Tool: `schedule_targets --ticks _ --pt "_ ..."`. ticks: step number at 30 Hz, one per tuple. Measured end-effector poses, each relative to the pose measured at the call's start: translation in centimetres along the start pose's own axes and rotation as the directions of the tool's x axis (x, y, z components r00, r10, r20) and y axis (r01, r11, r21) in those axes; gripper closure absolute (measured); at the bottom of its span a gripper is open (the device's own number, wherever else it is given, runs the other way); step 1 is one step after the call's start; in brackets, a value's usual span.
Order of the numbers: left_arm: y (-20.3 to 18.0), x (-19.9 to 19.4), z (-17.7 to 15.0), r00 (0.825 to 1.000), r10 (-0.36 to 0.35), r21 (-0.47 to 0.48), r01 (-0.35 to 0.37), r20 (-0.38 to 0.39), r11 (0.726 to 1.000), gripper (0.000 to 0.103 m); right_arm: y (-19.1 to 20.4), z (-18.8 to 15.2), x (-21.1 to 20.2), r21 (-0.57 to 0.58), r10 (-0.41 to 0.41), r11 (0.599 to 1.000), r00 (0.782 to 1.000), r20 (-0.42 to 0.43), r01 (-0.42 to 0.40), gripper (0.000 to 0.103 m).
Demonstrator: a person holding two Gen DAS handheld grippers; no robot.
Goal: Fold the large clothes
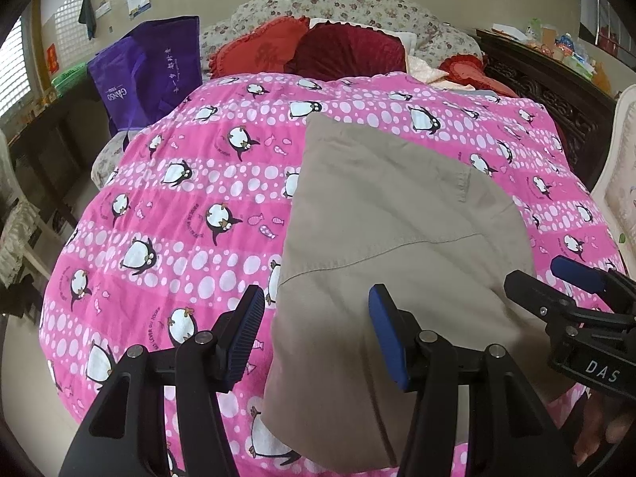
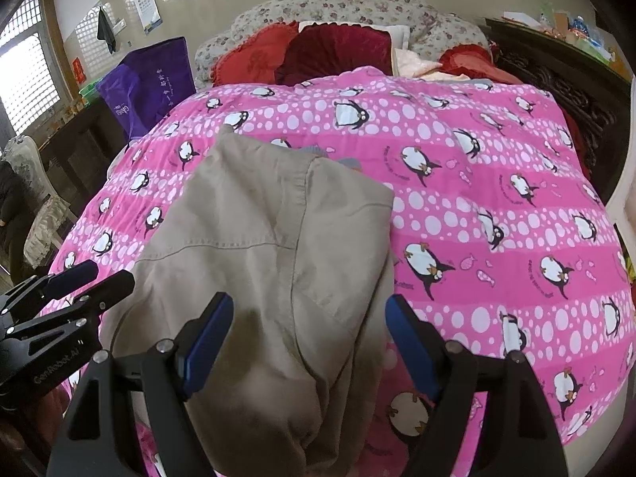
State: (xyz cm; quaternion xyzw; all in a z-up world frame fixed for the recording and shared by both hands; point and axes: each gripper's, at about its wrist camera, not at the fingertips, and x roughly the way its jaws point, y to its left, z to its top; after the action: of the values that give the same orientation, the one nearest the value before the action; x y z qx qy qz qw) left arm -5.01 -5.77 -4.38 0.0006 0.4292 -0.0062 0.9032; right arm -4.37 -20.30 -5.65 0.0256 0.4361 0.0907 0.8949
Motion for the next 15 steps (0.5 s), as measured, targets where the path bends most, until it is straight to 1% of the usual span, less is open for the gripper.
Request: schedule_targets --ticks 9,15 --pt "0.18 0.58 -0.03 1.0 -0.008 -0.011 0.008 -0.017 1.0 0.061 0.11 0.06 0.37 0.004 0.001 1.0 1.0 -0.01 -0.001 0.021" --pt "0.06 0.65 0.18 1.0 -0.008 -0.006 0.007 -0.014 1.0 0.061 0.09 0.11 0.66 0.005 0.001 1.0 1.0 -0.017 -0.001 0.021"
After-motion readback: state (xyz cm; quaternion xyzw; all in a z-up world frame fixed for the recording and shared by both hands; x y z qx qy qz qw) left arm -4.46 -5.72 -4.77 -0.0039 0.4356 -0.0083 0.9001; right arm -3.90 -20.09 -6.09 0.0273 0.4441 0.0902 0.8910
